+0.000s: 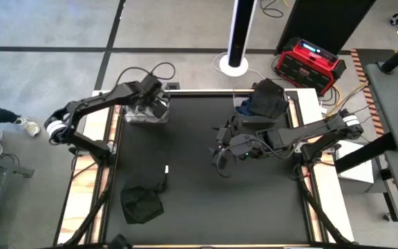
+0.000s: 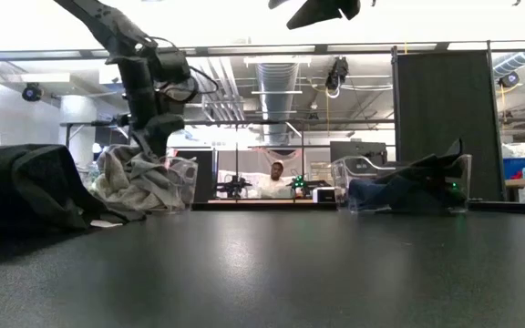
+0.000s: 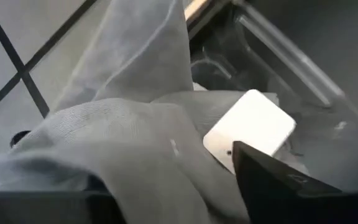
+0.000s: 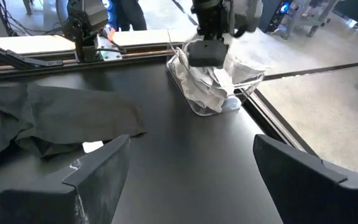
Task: Sort towels by color in basket
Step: Put the gray towel into the left transparent bin
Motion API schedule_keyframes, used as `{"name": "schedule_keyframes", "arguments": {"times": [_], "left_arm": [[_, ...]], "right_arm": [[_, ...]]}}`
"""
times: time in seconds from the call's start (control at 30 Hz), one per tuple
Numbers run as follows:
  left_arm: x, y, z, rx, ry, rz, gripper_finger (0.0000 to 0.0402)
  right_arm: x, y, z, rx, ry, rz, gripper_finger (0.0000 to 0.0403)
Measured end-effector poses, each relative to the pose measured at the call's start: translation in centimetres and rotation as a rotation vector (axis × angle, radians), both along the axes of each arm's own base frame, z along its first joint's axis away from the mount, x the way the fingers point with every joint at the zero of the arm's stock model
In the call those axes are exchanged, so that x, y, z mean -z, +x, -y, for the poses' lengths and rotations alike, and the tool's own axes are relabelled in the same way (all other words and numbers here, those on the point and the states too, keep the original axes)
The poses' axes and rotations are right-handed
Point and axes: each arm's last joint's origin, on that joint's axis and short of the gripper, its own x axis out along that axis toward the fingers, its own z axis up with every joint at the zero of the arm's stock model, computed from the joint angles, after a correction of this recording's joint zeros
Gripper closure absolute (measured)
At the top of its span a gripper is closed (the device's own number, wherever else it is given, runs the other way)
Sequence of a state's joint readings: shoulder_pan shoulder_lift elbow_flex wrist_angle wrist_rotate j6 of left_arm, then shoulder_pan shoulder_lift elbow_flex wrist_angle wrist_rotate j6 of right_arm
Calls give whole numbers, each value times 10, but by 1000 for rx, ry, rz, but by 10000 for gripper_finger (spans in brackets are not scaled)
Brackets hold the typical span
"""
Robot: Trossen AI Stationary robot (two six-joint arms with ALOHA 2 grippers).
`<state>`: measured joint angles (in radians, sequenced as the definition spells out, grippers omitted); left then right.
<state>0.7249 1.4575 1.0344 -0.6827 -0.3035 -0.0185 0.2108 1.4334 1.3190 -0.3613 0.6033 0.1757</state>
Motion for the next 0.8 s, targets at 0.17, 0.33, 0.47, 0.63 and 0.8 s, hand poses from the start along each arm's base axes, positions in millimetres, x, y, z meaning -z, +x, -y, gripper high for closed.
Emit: {"name": "schedule_keyframes", "arguments": {"times": [0.17, 0.33, 0.47, 0.63, 0.8], "left_arm": [[-16, -5, 7, 2, 40, 47, 184], [-30, -13, 15, -9, 67, 89, 167], [-39, -18, 20, -11, 88, 117, 167], [-50, -25, 26, -18, 115, 153, 169], [-61, -31, 30, -42, 179, 181, 171]], "right_arm": [[0, 0, 0, 0, 0, 0, 69], [0, 0, 0, 0, 0, 0, 59], [0, 0, 0, 0, 0, 1, 58], [0, 0, 0, 0, 0, 1, 58], [0, 0, 0, -1, -2, 1, 58]]}}
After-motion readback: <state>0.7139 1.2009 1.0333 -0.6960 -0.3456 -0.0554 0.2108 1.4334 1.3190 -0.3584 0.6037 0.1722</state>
